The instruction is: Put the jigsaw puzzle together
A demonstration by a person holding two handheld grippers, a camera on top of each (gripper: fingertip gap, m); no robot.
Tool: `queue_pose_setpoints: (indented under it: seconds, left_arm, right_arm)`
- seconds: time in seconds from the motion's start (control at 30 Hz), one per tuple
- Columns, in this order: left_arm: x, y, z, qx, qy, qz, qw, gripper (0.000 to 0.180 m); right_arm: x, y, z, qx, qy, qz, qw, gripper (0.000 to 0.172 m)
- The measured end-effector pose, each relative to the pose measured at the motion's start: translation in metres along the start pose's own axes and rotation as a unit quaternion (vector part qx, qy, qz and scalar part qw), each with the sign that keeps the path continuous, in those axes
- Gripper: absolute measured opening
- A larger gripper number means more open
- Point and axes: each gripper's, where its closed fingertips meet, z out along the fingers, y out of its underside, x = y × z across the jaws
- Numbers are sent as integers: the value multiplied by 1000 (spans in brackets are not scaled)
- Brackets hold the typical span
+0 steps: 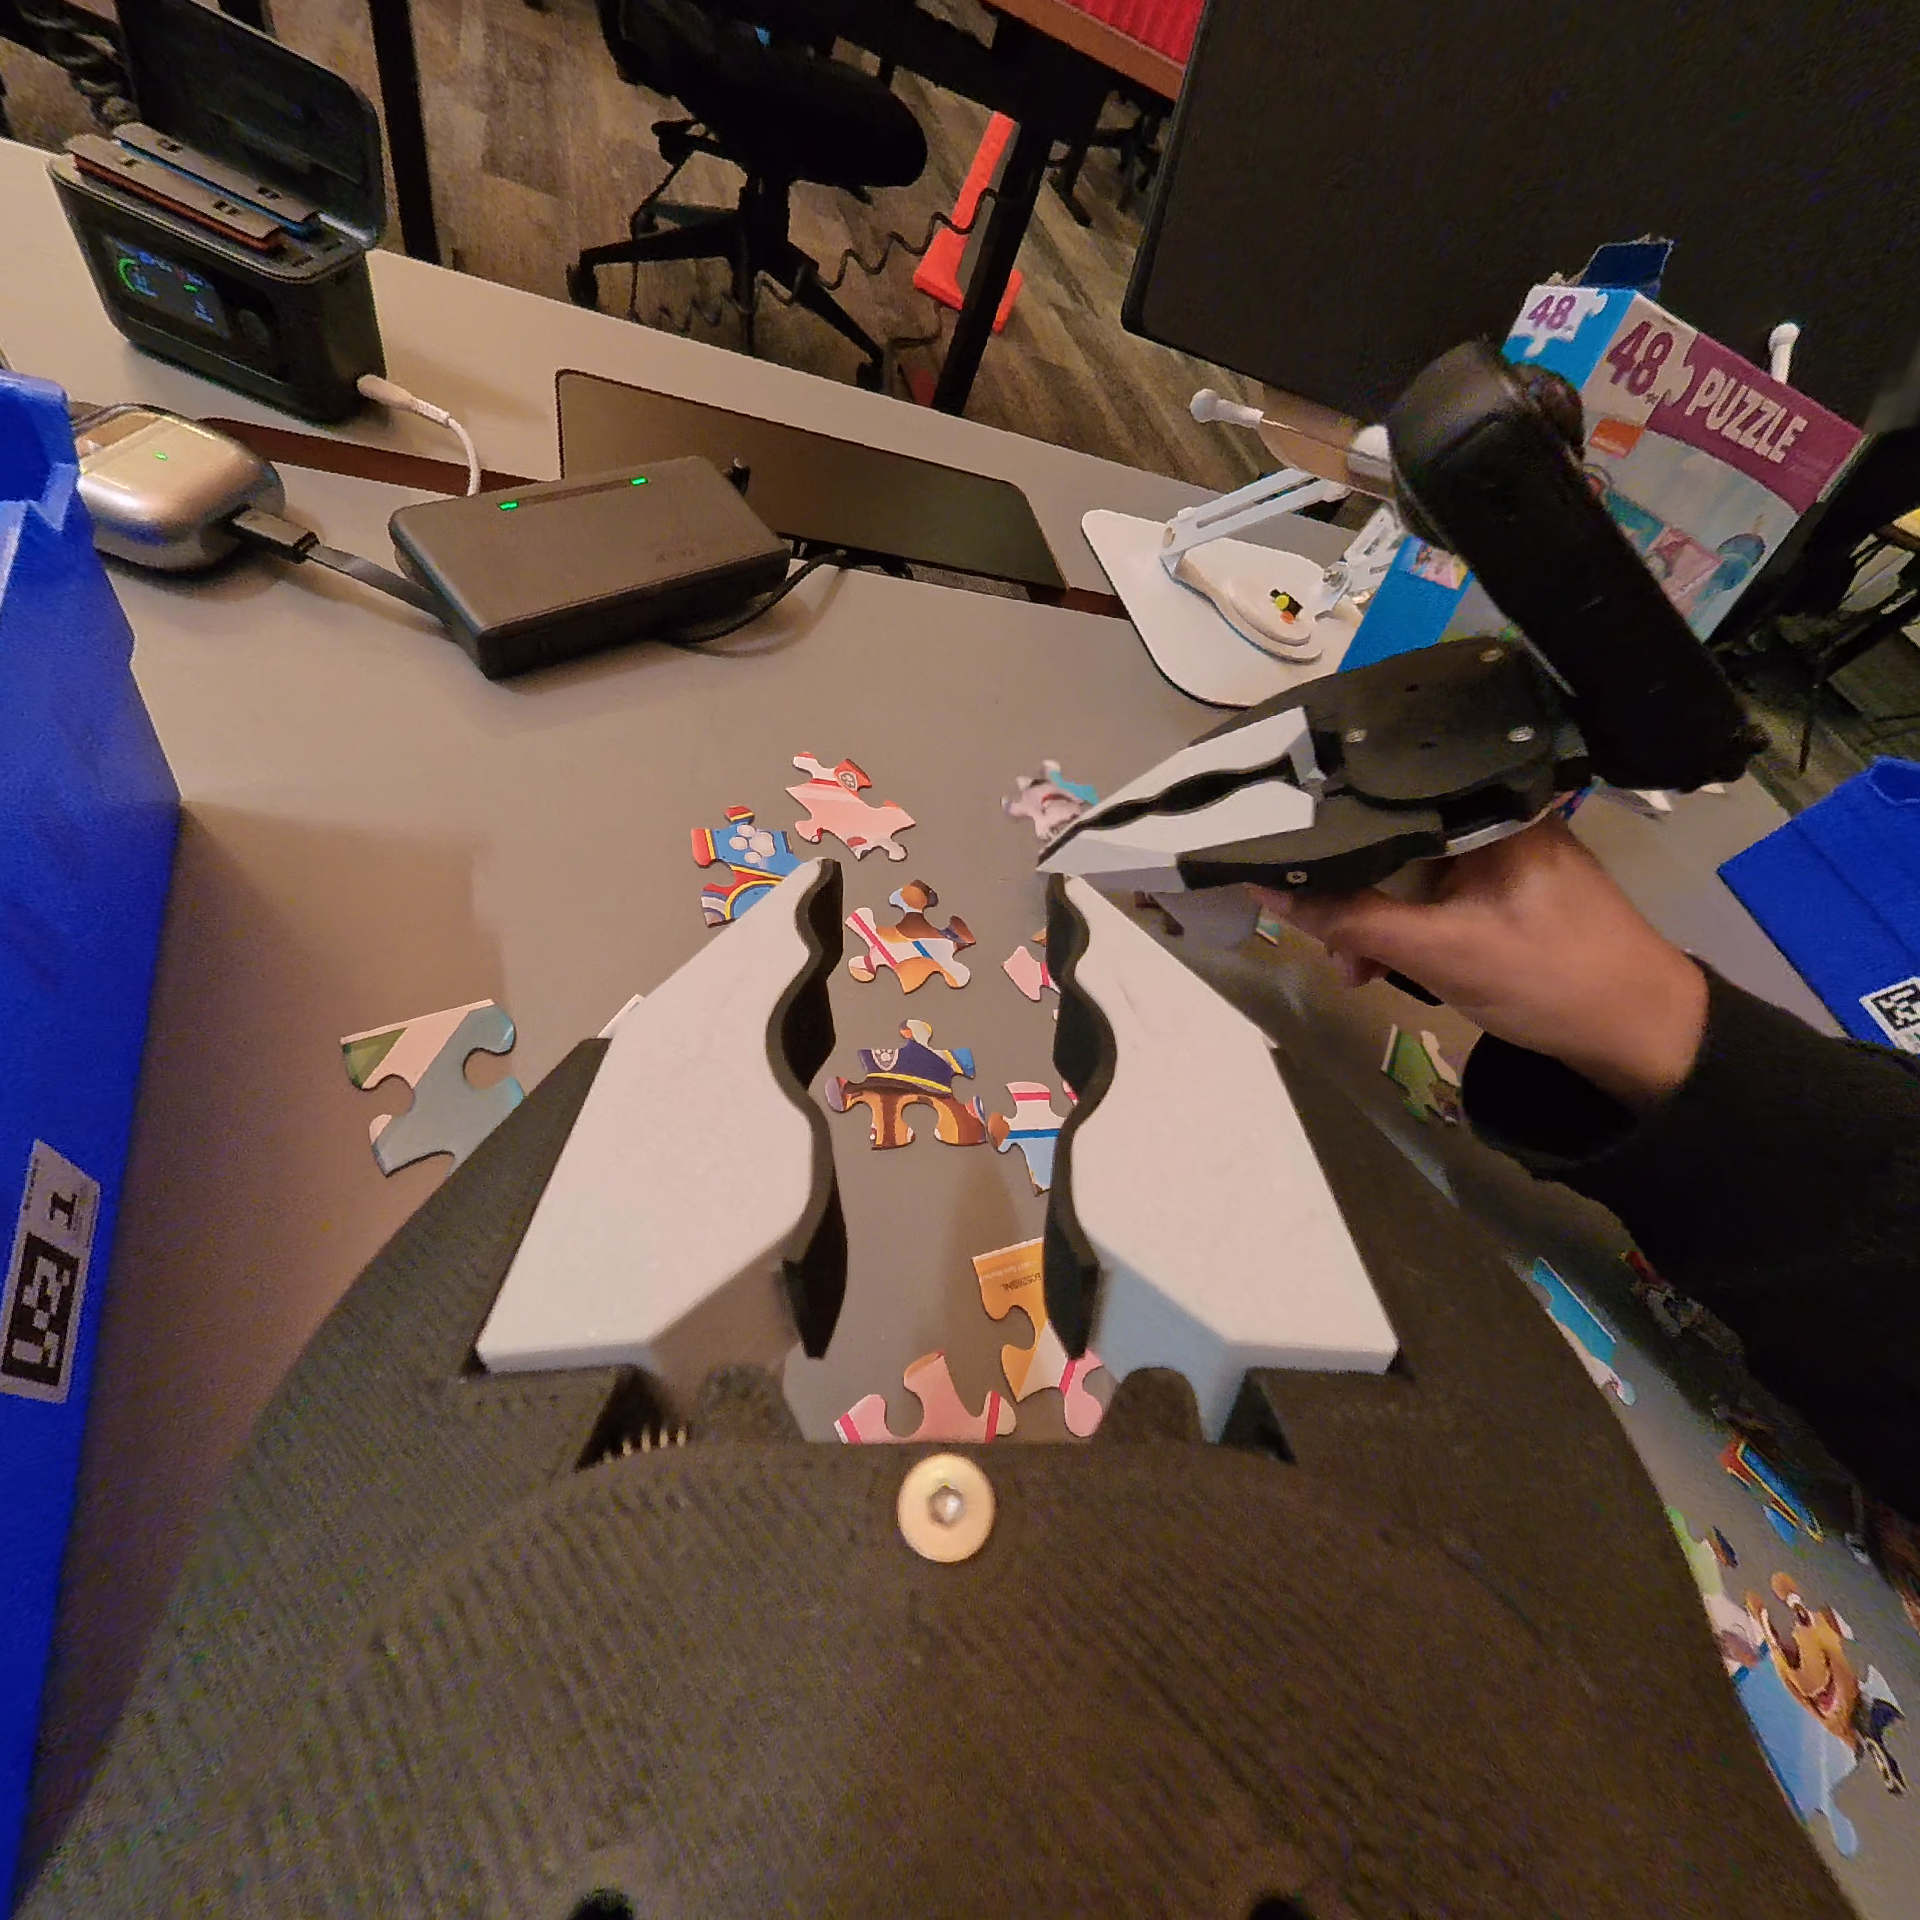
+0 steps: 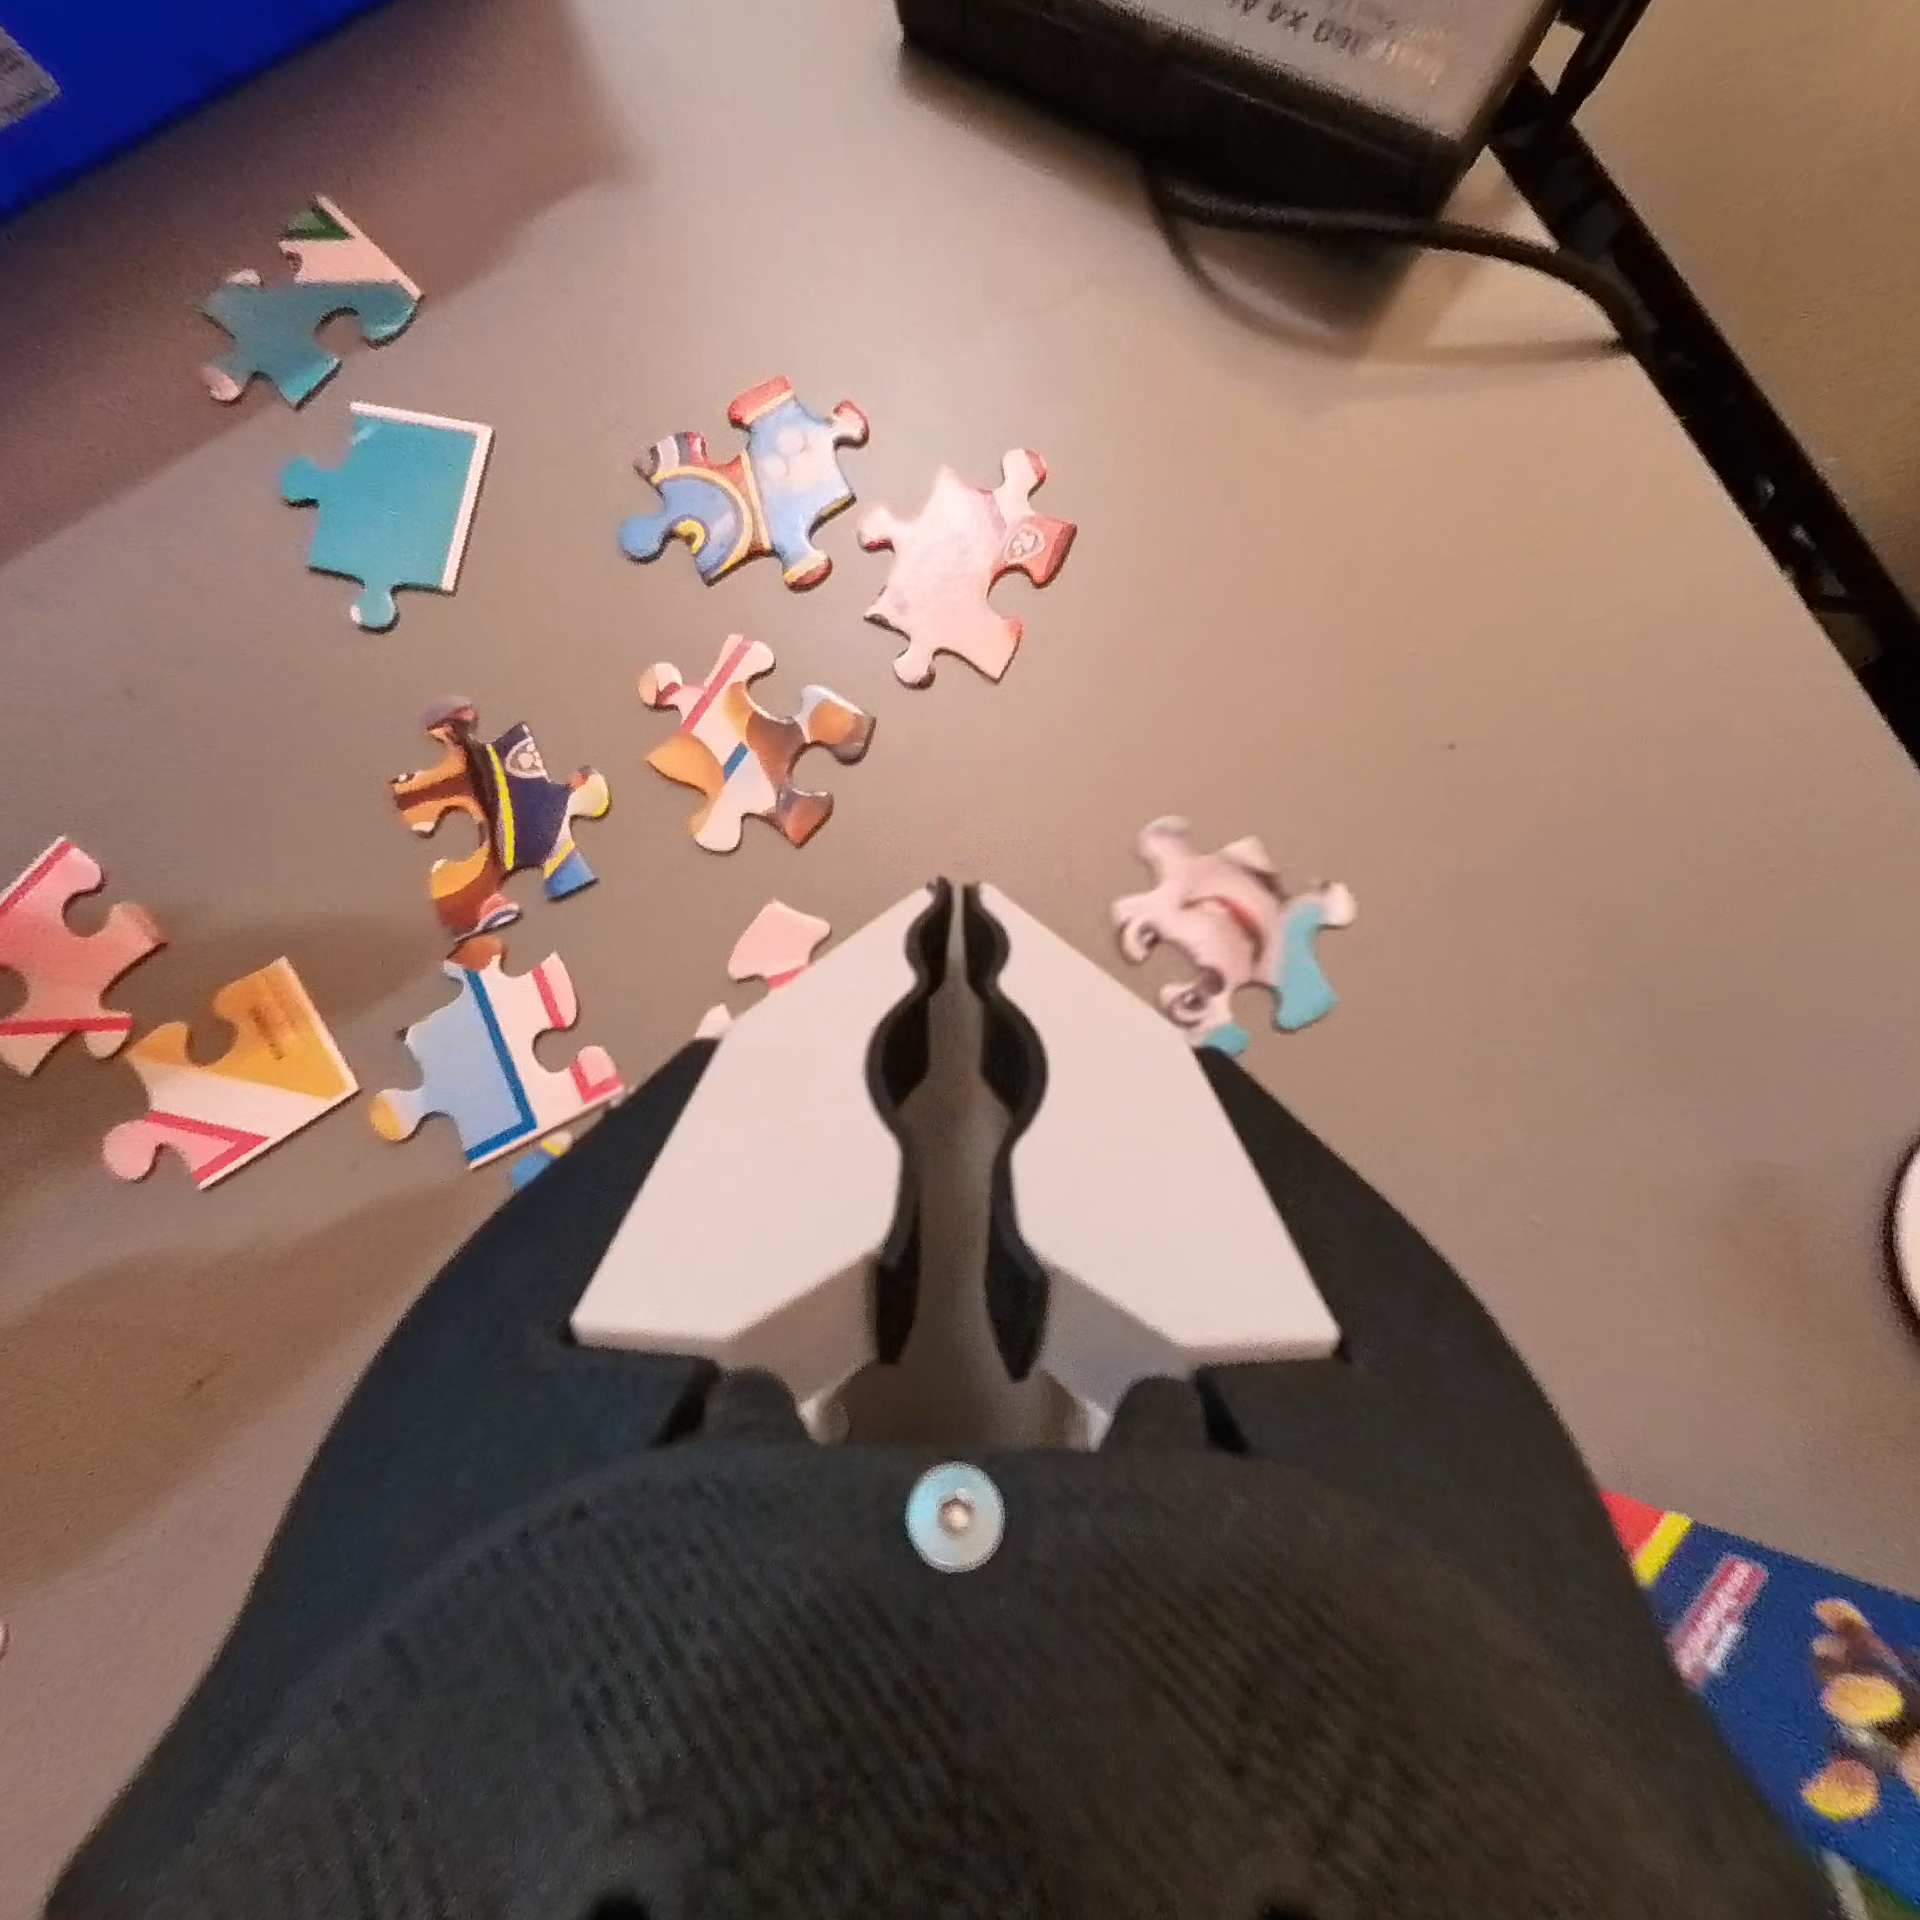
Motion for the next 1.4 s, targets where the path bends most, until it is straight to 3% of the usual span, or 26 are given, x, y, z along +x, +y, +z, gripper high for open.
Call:
queue_pose_setpoints:
  seconds: [0.07, 0.2, 0.33, 0.43, 0.57, 0.73, 0.83, 1.0, 1.17, 1.27, 1.4]
  left_arm:
    - [0, 1, 0, -2, 0, 0, 1000, 37]
    - [0, 3, 1, -7, 1, 0, 1000, 38]
    - [2, 2, 1, -10, -1, 4, 1000, 38]
    - [4, 1, 1, -13, -6, 18, 1000, 38]
    - [11, 11, 12, -37, 1, 32, 999, 39]
    - [36, 38, 38, -94, 25, 53, 994, 38]
    - [48, 51, 55, -129, -3, 87, 988, 37]
    - [69, 45, 95, -150, -38, 153, 976, 23]
    - [49, 56, 149, -217, -84, 158, 960, 27]
    - [38, 60, 165, -231, -111, 162, 953, 27]
    - [37, 61, 175, -221, -101, 128, 962, 26]
  right_arm:
    - [1, 2, -5, -8, 13, -10, 1000, 12]
    - [20, -5, -18, 20, 62, -22, 998, 13]
    - [18, -2, -36, 47, 33, 19, 998, 19]
    - [8, 5, -70, 78, 29, 9, 997, 25]
    - [4, 24, -137, 121, 81, -29, 989, 29]
    - [-11, 68, -211, 187, 101, -22, 977, 29]
    - [-5, 105, -253, 214, 139, -13, 967, 28]
    - [11, 165, -310, 256, 163, 23, 952, 23]
    - [18, 202, -333, 309, 129, 73, 939, 23]
    - [24, 220, -342, 323, 134, 86, 933, 23]
    - [36, 241, -347, 331, 139, 102, 928, 23]
